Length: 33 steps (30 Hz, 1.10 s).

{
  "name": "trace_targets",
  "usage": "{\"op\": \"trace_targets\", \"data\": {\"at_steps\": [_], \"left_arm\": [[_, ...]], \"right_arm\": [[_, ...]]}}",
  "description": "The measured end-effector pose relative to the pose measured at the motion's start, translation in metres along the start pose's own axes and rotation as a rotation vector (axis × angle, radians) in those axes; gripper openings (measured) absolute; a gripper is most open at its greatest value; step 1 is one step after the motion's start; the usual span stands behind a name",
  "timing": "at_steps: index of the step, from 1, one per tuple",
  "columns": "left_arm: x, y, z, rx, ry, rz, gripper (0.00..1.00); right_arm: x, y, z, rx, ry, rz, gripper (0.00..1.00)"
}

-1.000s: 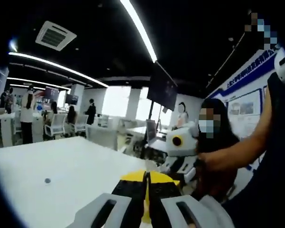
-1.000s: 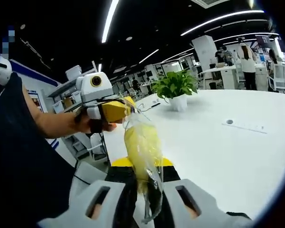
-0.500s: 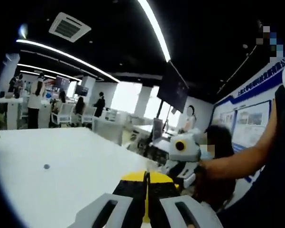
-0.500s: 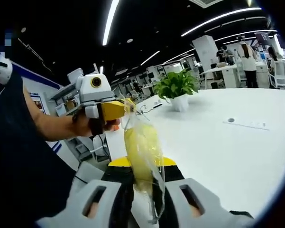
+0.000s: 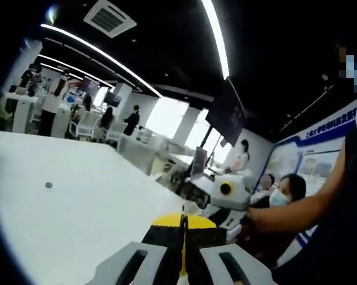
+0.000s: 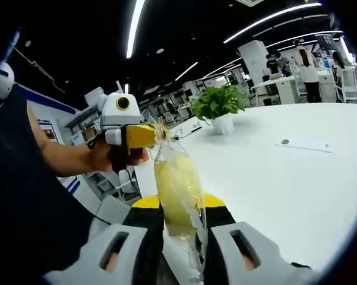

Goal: Compare the silicone blocks by pressing each to a similar depth, holding the contact briefly, and releasing to observe deformation and rebound differences across the visible hardness samples.

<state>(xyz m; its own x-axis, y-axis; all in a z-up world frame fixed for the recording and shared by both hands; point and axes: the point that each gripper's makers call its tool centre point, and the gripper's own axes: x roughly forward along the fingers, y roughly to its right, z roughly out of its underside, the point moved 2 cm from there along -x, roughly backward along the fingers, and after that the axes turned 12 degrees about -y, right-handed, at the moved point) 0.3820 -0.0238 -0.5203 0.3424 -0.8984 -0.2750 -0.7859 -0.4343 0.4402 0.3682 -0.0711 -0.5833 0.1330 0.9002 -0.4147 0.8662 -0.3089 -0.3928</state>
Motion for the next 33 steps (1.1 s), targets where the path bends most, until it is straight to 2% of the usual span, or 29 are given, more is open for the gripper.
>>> {"op": "trace_targets", "data": {"at_steps": [4,6,8,10,12,15,17,20,22,23,25,27,28,30,32,33], "left_arm": [[0.005,0.004,-0.001,-0.009,0.01,-0.005,0.0],[0.007,0.004,-0.003,-0.001,0.016,-0.008,0.0],[0.009,0.006,-0.002,0.008,-0.001,-0.023,0.0],[0.01,0.008,0.0,0.03,-0.012,-0.029,0.0],[0.011,0.007,0.0,0.042,-0.012,-0.028,0.0],[0.011,0.001,0.004,0.004,-0.008,-0.029,0.0],[0.012,-0.001,0.007,0.0,-0.014,-0.029,0.0],[0.015,-0.009,0.011,-0.009,-0.031,-0.026,0.0],[0.016,-0.015,0.014,-0.026,-0.03,-0.026,0.0],[0.017,-0.016,0.016,-0.032,-0.031,-0.023,0.0],[0.019,-0.019,0.018,-0.034,-0.036,-0.018,0.0],[0.021,-0.021,0.021,-0.087,-0.036,0.002,0.0],[0.022,-0.023,0.021,-0.084,-0.027,0.003,0.0],[0.023,-0.025,0.022,-0.106,-0.018,0.006,0.0],[0.026,-0.024,0.024,-0.101,-0.011,0.014,0.0],[0.028,-0.025,0.026,-0.105,-0.008,0.02,0.0]], "right_arm": [[-0.003,0.005,0.002,-0.035,-0.005,0.002,0.19],[-0.004,0.011,0.001,-0.071,0.002,0.034,0.24],[-0.005,0.014,0.0,-0.087,0.008,0.049,0.3],[-0.006,0.014,-0.002,-0.079,0.019,0.04,0.29],[-0.005,0.014,-0.001,-0.1,0.031,0.041,0.34],[-0.006,0.022,0.008,-0.094,0.043,0.121,0.52],[-0.009,0.023,0.012,-0.087,0.058,0.142,0.63],[-0.015,0.026,0.02,-0.041,0.099,0.209,0.75],[-0.018,0.03,0.026,-0.052,0.098,0.261,0.77],[-0.02,0.035,0.029,-0.053,0.091,0.314,0.82],[-0.025,0.039,0.03,-0.003,0.126,0.354,0.88],[-0.033,0.041,0.033,0.044,0.152,0.386,0.92],[-0.037,0.043,0.036,0.055,0.155,0.407,0.94],[-0.046,0.045,0.053,0.057,0.108,0.462,0.96],[-0.049,0.046,0.057,0.043,0.11,0.475,0.96],[-0.053,0.045,0.065,0.047,0.1,0.485,0.96]]}}
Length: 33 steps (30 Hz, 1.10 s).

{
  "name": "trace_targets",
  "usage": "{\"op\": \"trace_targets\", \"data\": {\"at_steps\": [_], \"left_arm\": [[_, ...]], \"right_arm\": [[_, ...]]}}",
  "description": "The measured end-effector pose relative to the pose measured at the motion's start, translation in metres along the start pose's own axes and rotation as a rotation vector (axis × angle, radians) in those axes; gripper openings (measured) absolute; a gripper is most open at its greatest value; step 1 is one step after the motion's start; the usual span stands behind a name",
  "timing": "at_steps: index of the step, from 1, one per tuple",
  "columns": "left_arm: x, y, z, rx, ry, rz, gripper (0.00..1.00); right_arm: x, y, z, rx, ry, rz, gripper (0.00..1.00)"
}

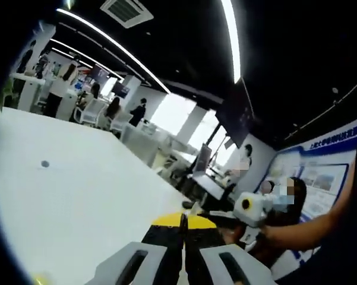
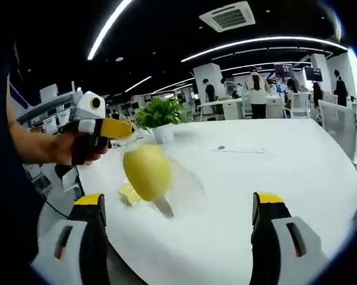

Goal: Compare the silicone blocks by pressing each to a similar depth, holding the contact briefly, and releasing to observe deformation and rebound differences across the visible hardness samples.

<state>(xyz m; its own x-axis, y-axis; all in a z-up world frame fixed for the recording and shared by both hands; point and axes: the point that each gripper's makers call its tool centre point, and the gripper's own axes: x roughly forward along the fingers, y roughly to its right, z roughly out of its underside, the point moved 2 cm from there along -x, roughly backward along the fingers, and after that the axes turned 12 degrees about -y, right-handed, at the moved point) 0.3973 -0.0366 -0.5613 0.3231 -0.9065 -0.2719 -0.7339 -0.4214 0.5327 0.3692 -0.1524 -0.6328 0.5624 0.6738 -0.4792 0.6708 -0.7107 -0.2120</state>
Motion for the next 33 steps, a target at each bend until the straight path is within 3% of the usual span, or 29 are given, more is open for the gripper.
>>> {"op": "trace_targets", "data": {"at_steps": [7,15,21,26,33], "left_arm": [[0.01,-0.013,0.028,-0.065,0.002,-0.019,0.0],[0.017,-0.028,0.056,-0.139,-0.035,-0.036,0.0],[0.024,-0.043,0.058,-0.241,-0.007,-0.026,0.0],[0.028,-0.062,0.06,-0.277,0.006,-0.048,0.0],[0.02,-0.098,0.06,-0.294,0.03,-0.151,0.0]], "right_arm": [[-0.013,0.009,0.029,0.036,-0.049,0.017,0.96],[-0.017,0.007,0.05,0.064,-0.077,0.011,0.96],[-0.013,0.003,0.055,0.071,-0.078,0.014,0.96],[-0.009,-0.001,0.057,0.074,-0.086,0.009,0.96],[-0.005,-0.002,0.059,0.069,-0.1,0.012,0.96]]}}
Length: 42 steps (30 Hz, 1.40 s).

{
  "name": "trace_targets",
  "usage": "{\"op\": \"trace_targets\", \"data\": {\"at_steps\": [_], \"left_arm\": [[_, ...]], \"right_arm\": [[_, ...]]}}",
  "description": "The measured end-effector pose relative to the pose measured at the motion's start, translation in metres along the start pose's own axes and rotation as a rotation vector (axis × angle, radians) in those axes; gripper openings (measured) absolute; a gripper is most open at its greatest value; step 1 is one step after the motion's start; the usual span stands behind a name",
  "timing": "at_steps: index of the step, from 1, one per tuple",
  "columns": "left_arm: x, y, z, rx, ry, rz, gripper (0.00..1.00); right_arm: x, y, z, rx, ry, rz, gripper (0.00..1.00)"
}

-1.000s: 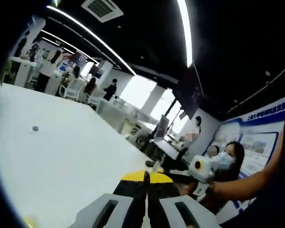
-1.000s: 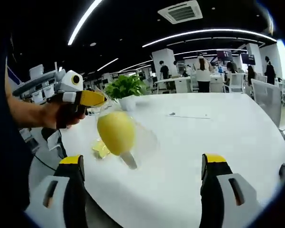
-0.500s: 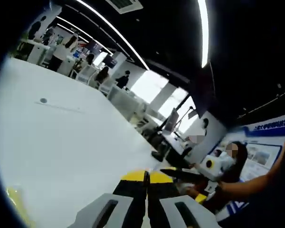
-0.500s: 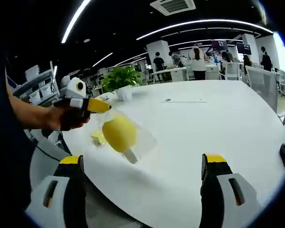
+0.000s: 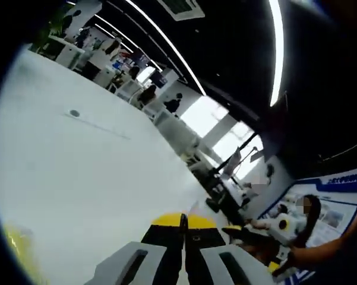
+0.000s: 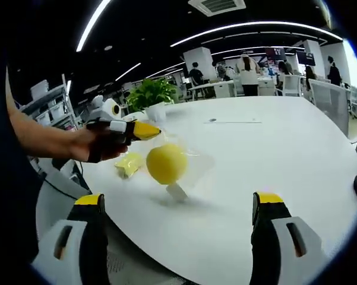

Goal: Compare the silicone blocks by pressing each to a similar depth, holding the contact briefly, and releasing to observe deformation and rebound differences across the visible hardness samples.

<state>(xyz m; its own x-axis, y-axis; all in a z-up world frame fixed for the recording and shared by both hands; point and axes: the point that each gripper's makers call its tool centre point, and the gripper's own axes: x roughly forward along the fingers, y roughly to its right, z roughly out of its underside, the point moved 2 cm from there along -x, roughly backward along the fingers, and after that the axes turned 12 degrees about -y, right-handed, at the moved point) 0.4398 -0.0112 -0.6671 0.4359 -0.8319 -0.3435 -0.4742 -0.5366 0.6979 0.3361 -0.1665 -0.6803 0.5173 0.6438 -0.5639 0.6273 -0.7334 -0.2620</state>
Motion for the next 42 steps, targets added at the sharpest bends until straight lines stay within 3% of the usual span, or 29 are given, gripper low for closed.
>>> {"op": "trace_targets", "data": {"at_steps": [7,12,17,19,20,28,33,37,39,42], "left_arm": [[0.001,-0.037,0.003,-0.068,0.009,-0.106,0.0],[0.006,-0.059,0.009,-0.041,-0.004,-0.182,0.0],[0.013,-0.077,0.015,-0.039,-0.043,-0.218,0.0],[0.015,-0.083,0.017,-0.084,-0.049,-0.219,0.0],[0.014,-0.087,0.018,-0.146,-0.041,-0.232,0.0],[0.028,-0.097,0.028,-0.104,-0.09,-0.283,0.0],[0.034,-0.105,0.039,-0.081,-0.142,-0.324,0.0],[0.035,-0.108,0.038,-0.072,-0.13,-0.338,0.0],[0.035,-0.111,0.038,0.017,-0.159,-0.376,0.0],[0.035,-0.112,0.038,-0.01,-0.154,-0.38,0.04]], "right_arm": [[0.003,0.002,-0.003,0.015,0.002,-0.001,0.96],[0.006,0.002,-0.004,0.023,0.0,-0.004,0.96],[0.008,0.003,-0.003,0.03,0.0,-0.004,0.96],[0.009,0.003,-0.001,0.031,-0.006,-0.005,0.96],[0.009,0.003,0.001,0.031,-0.008,-0.004,0.96],[0.011,0.004,0.006,0.032,-0.022,0.011,0.96],[0.01,0.008,0.004,0.001,-0.014,0.063,0.96],[0.009,0.011,0.003,0.008,-0.005,0.078,0.96],[0.009,0.01,0.003,0.013,-0.004,0.075,0.96],[0.01,0.011,0.004,0.016,-0.007,0.077,0.96]]}}
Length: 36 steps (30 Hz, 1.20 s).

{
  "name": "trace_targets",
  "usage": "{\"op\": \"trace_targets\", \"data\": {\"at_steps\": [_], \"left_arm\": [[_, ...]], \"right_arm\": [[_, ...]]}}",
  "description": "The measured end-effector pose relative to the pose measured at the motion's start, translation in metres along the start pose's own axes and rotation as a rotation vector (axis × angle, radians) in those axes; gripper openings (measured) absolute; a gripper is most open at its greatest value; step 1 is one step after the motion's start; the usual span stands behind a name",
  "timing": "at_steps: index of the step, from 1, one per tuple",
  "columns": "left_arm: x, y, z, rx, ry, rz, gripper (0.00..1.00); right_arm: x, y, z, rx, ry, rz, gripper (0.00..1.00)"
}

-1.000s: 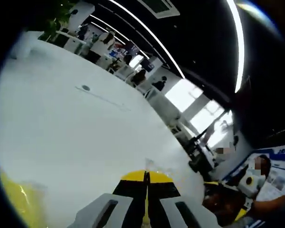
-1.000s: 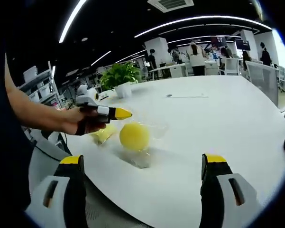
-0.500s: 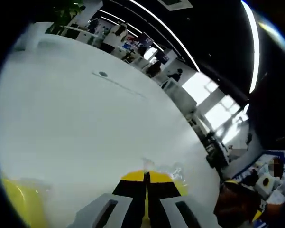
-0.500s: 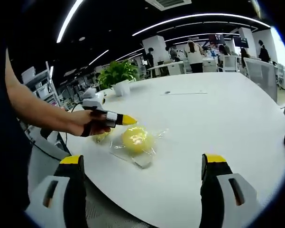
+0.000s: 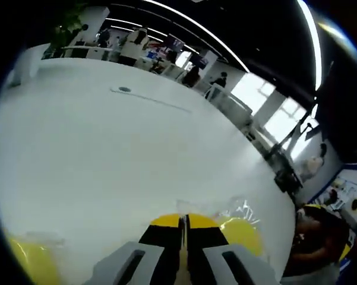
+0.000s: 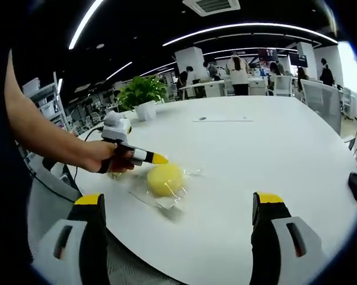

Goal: Compare the silicone blocks by pressing each to a similar depth, holding the contact briefly, and releasing to observe deformation and rebound differences across the visible hardness samples.

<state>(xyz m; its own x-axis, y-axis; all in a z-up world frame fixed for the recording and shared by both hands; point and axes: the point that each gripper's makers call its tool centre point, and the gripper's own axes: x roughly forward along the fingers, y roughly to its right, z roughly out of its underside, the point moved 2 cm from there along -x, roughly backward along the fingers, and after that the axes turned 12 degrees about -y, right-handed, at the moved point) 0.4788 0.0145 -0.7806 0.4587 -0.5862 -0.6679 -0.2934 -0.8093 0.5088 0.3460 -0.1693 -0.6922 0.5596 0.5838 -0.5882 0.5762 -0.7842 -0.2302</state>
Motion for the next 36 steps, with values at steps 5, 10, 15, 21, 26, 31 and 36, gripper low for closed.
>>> {"op": "trace_targets", "data": {"at_steps": [5,10,15,21,26,31,36], "left_arm": [[-0.004,-0.01,-0.002,-0.012,-0.004,-0.035,0.2],[-0.026,-0.003,-0.037,0.103,0.199,-0.017,0.64],[-0.047,-0.008,-0.048,0.119,0.211,0.008,0.91],[-0.083,0.002,-0.065,0.247,0.241,0.063,1.0],[-0.124,-0.005,-0.066,0.361,0.252,0.02,1.0],[-0.166,-0.025,-0.058,0.407,0.257,-0.032,1.0],[-0.2,-0.048,-0.04,0.4,0.265,-0.086,1.0]], "right_arm": [[0.002,-0.001,-0.001,0.007,0.007,0.001,0.96],[0.003,-0.002,-0.004,0.002,0.012,0.0,0.96],[0.006,0.0,-0.005,-0.015,-0.004,-0.002,0.96],[0.008,0.0,-0.011,-0.026,-0.009,-0.007,0.96],[0.009,0.004,-0.017,-0.012,-0.005,-0.005,0.96],[0.009,0.007,-0.021,-0.005,0.006,-0.014,0.96],[0.011,0.007,-0.021,0.001,0.008,-0.027,0.96]]}}
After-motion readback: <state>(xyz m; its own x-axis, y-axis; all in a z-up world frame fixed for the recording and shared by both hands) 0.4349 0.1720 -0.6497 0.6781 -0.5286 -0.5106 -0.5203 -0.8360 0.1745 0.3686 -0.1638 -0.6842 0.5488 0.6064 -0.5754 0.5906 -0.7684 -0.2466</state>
